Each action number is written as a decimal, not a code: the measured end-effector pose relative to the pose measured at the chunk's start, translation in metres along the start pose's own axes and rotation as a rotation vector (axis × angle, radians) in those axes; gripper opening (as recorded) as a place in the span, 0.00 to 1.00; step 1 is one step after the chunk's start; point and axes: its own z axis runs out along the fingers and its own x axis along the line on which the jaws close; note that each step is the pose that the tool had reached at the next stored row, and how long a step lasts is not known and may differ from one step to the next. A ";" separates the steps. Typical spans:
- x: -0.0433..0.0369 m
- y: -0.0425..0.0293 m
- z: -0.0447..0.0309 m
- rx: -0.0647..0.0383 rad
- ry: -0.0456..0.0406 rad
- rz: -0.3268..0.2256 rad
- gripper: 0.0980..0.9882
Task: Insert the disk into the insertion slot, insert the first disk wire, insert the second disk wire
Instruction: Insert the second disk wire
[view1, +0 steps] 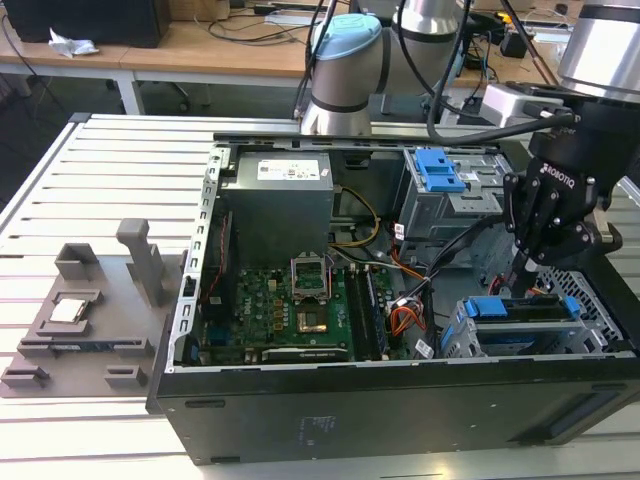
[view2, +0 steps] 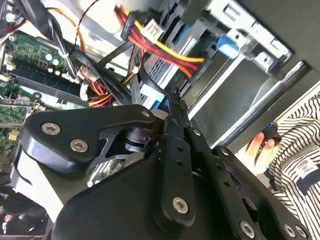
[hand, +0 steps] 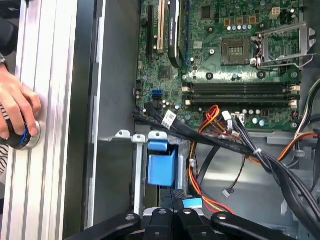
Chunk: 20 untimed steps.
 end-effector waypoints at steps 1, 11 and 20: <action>0.0000 -0.0029 0.0004 -0.001 -0.0001 0.000 0.00; 0.0025 -0.0088 0.0053 -0.006 0.0015 0.011 0.00; 0.0047 -0.0126 0.0052 -0.007 0.0012 0.019 0.00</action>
